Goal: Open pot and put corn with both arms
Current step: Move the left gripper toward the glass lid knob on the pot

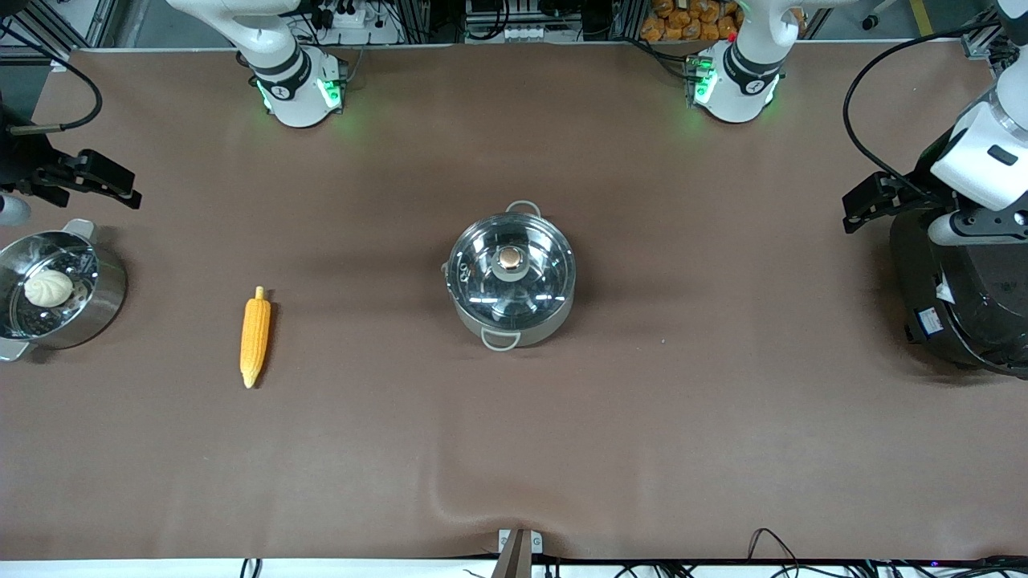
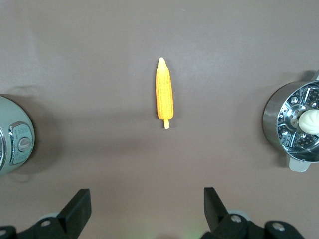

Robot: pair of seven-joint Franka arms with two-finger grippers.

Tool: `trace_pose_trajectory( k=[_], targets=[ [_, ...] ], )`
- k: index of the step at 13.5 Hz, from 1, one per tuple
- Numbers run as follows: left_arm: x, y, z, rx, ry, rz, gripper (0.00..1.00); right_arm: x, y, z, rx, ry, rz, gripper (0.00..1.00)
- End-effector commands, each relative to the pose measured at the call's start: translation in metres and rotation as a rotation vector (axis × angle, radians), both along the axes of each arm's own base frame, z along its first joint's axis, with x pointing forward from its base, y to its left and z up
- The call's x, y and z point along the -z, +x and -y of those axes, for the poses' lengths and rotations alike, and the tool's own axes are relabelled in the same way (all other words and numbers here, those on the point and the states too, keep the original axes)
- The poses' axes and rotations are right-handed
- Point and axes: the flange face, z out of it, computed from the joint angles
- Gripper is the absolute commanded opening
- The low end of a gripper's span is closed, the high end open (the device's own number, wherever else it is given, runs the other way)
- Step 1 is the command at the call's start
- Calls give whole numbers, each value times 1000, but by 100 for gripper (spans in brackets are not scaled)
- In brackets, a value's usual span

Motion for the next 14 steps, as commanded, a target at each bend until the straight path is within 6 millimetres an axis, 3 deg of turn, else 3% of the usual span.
trace_pose_trajectory(
  k=[1,4,7,10,13,14],
  targets=[
    [-5,-1,-4,-1,-12,-9,100,-8,-3,-2,11,2,6,100],
    [-6,-1,-5,-1,-7,-10,100,-8,-2,-3,9,2,5,100],
    [-1,1,-13,22,111,-8,100,-8,-2,-4,4,2,5,100],
    [1,1,3,-1,80,-6,100,-7,-2,-3,8,2,3,100],
    [19,2,56,-76,-10,-41,100,-7,-2,0,12,2,3,100],
    [27,-3,96,-135,-9,-55,100,-6,-1,0,12,2,2,100]
  ],
)
